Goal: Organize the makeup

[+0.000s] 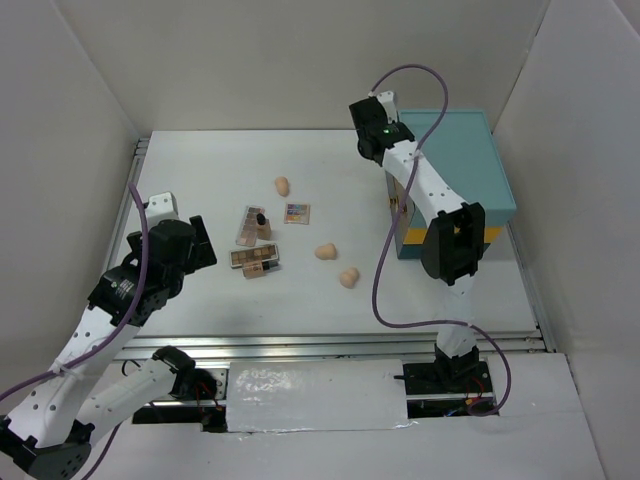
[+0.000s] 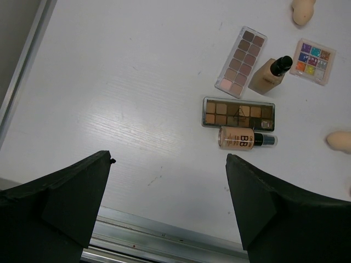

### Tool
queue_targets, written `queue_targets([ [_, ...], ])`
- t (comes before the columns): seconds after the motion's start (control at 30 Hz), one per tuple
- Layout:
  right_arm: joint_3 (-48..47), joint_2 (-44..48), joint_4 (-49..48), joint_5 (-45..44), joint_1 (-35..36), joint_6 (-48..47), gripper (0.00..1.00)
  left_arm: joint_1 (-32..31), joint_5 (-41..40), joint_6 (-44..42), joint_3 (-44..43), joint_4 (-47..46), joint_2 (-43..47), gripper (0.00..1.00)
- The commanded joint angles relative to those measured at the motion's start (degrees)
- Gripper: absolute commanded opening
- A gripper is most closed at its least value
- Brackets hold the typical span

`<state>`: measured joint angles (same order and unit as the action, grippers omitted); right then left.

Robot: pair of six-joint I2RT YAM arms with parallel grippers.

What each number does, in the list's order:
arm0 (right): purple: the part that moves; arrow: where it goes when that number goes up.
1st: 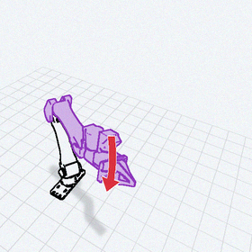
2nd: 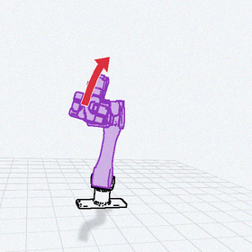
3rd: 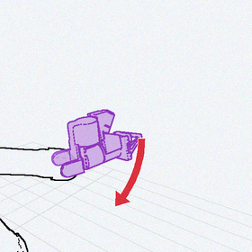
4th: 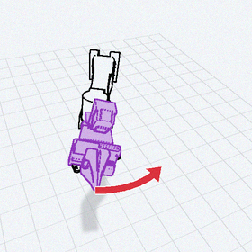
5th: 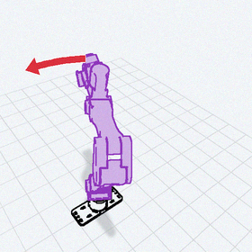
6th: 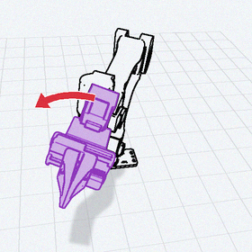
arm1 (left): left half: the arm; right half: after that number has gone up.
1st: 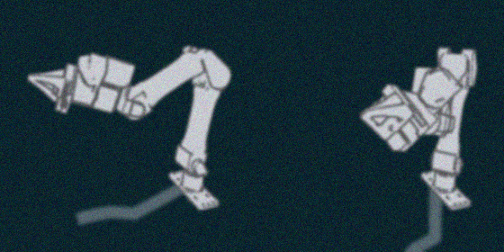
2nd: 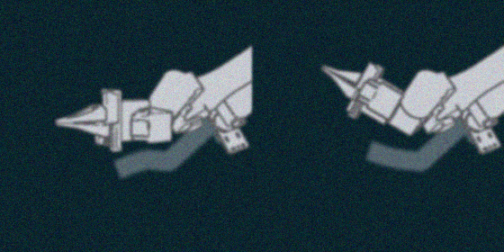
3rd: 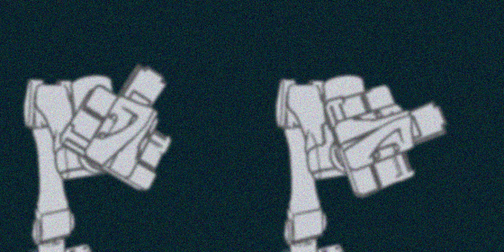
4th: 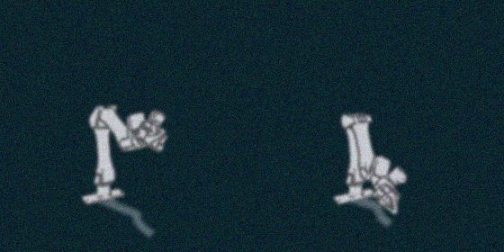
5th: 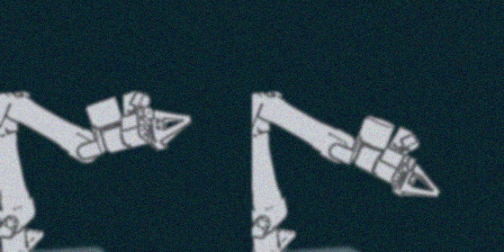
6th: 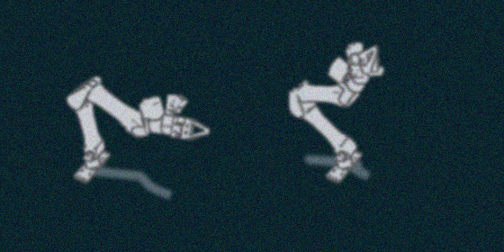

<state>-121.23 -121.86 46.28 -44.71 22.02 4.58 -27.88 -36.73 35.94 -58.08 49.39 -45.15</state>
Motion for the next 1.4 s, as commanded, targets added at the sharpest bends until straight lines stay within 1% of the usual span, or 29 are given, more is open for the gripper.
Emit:
queue_targets([
  [0.0, 2.9, 7.0, -3.6, -2.6, -0.3, -2.5, 0.00, 0.3, 0.0, -1.1, -0.5, -1.4, 0.1, 0.99],
  [0.17, 1.2, 5.2, -0.2, -3.1, -1.5, -1.9, 0.00, 0.3, 0.1, -1.1, -0.7, -1.2, -0.2, 0.99],
  [0.27, 0.8, 6.9, 1.1, 1.4, -0.3, -1.2, 0.00, 0.3, 0.5, -1.2, -1.2, -1.7, -0.3, 0.99],
  [0.3, 2.0, 8.1, 0.5, 5.9, 0.4, -1.2, 0.00, 0.3, 1.0, -1.2, -1.8, -1.7, -0.5, 0.99],
  [0.37, 3.2, 12.7, -1.3, 11.0, 3.3, -1.5, 0.05, 0.3, 1.2, 0.5, -3.1, -0.8, -0.8, 0.99],
  [0.4, 4.4, 14.4, -2.1, 13.2, 4.4, -1.5, 0.07, 0.3, 3.7, 1.0, -3.9, -1.4, -0.8, 0.99],
  [0.43, 5.0, 17.6, -2.9, 15.4, 5.7, -1.9, 0.14, 0.4, 5.3, 0.8, -4.0, -2.4, -0.7, 0.99],
  [0.5, 5.7, 20.3, -4.3, 14.3, 9.4, -2.3, 0.20, 0.4, 8.1, 2.8, -3.8, -6.4, -0.8, 0.99],
  [0.57, 5.7, 24.6, -3.6, 14.4, 11.2, -1.5, 0.32, 0.4, 16.8, 3.9, -2.7, -11.8, -1.4, 0.99],
  [0.6, 6.6, 26.6, -3.2, 15.1, 12.0, -0.5, 0.51, 0.4, 19.8, 4.3, -1.6, -17.9, -2.1, 0.99],
  [0.63, 7.8, 31.5, -3.2, 16.0, 12.0, 0.6, 0.59, 0.3, 26.1, 4.6, -1.2, -21.3, -4.4, 0.99],
  [0.67, 9.7, 34.4, -4.5, 18.8, 12.0, 2.7, 0.67, 0.3, 29.5, 4.8, -1.0, -25.0, -6.1, 0.99],
  [0.7, 15.2, 37.8, -5.8, 19.9, 12.0, 4.0, 0.76, 0.3, 32.7, 5.1, -1.4, -28.5, -7.9, 0.99],
  [0.73, 18.5, 45.1, -9.8, 21.2, 12.1, 5.0, 1.00, 0.3, 38.2, 5.5, -2.0, -35.2, -12.8, 0.99],
  [0.77, 22.1, 48.8, -11.5, 24.3, 12.1, 6.8, 1.00, 0.4, 40.7, 7.1, -2.8, -38.6, -15.8, 0.99],
  [0.8, 29.1, 52.7, -13.6, 26.5, 12.1, 8.1, 1.00, 0.5, 43.2, 8.1, -5.2, -41.8, -18.8, 0.99],
  [0.83, 32.5, 59.8, -15.5, 29.0, 12.2, 9.1, 1.00, 0.6, 45.2, 9.6, -6.8, -46.2, -25.7, 0.99],
  [0.87, 35.9, 63.0, -19.5, 31.5, 12.1, 11.1, 1.00, 0.8, 49.8, 12.2, -8.7, -48.6, -29.5, 0.99],
  [0.9, 41.9, 66.2, -21.3, 36.4, 12.3, 12.1, 1.00, 0.8, 51.5, 13.0, -12.6, -51.6, -36.8, 0.99],
  [0.97, 46.5, 73.9, -24.7, 40.8, 12.3, 14.5, 1.00, 0.5, 53.9, 16.3, -17.0, -58.4, -43.9, 0.99],
  [1.0, 50.4, 78.1, -25.7, 44.1, 12.3, 15.3, 1.00, 0.5, 54.7, 17.7, -21.3, -61.0, -51.4, 0.99],
  [1.07, 53.5, 81.7, -27.5, 47.0, 12.3, 17.7, 1.00, 0.4, 58.2, 22.2, -26.7, -67.6, -59.5, 1.00],
  [1.1, 56.3, 83.3, -28.1, 49.0, 12.3, 18.8, 1.00, 0.4, 60.7, 23.6, -33.0, -68.8, -63.2, 0.99],
  [1.13, 57.5, 85.9, -29.6, 50.1, 12.4, 20.8, 1.00, 0.2, 61.2, 24.8, -35.6, -70.2, -69.9, 0.99],
  [1.17, 59.9, 86.9, -30.1, 51.0, 12.5, 21.7, 1.00, 0.1, 61.4, 26.9, -40.2, -72.7, -72.9, 0.99],
  [1.23, 61.7, 89.2, -31.2, 54.0, 12.5, 23.6, 1.00, -0.2, 61.2, 28.8, -43.7, -76.4, -80.2, 0.99],
  [1.27, 63.1, 89.7, -31.3, 55.3, 12.7, 23.8, 1.00, -0.2, 60.9, 30.6, -47.9, -78.2, -82.8, 0.99],
  [1.3, 63.7, 90.7, -31.2, 56.6, 12.7, 23.7, 1.00, -0.1, 60.9, 31.2, -50.3, -79.0, -87.7, 0.99],
  [1.37, 65.1, 91.8, -31.1, 57.4, 12.9, 24.6, 1.00, -0.1, 60.6, 32.5, -57.3, -79.7, -92.1, 0.99],
])
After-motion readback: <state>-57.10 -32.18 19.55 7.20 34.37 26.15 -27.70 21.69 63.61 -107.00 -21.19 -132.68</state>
